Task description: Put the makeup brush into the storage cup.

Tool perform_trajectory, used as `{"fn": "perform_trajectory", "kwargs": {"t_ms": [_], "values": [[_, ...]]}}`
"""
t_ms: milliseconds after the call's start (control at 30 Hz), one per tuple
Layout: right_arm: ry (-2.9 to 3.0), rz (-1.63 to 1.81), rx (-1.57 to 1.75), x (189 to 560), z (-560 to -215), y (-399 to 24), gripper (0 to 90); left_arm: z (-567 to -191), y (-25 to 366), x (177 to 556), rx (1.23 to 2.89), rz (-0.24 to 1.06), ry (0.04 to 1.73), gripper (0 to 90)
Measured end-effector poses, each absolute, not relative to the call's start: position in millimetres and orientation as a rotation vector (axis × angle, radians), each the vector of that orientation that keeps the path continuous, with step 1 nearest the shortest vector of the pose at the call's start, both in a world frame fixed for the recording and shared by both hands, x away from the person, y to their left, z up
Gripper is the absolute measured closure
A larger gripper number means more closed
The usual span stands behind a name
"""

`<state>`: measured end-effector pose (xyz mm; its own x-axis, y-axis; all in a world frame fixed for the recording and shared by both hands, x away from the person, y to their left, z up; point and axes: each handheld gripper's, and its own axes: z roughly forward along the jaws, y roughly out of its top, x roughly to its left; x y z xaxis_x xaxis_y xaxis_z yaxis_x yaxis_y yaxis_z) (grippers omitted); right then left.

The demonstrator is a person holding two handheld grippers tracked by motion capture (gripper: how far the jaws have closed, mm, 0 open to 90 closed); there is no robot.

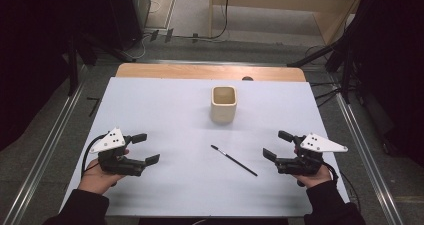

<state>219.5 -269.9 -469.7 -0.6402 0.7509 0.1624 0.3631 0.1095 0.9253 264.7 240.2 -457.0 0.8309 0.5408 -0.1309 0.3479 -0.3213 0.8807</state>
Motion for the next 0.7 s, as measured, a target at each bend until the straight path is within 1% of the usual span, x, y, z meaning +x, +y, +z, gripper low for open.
{"fn": "perform_trajectory", "kwargs": {"t_ms": [500,700], "values": [[1.971,1.512,1.133,224.2,-464.5,-267.8,13.8,-457.6,240.2,265.7,1.948,0.223,0.675,14.7],[1.981,1.499,1.116,227.2,-464.1,-261.0,14.0,-458.0,240.1,265.8,1.944,0.219,0.679,14.8]]}}
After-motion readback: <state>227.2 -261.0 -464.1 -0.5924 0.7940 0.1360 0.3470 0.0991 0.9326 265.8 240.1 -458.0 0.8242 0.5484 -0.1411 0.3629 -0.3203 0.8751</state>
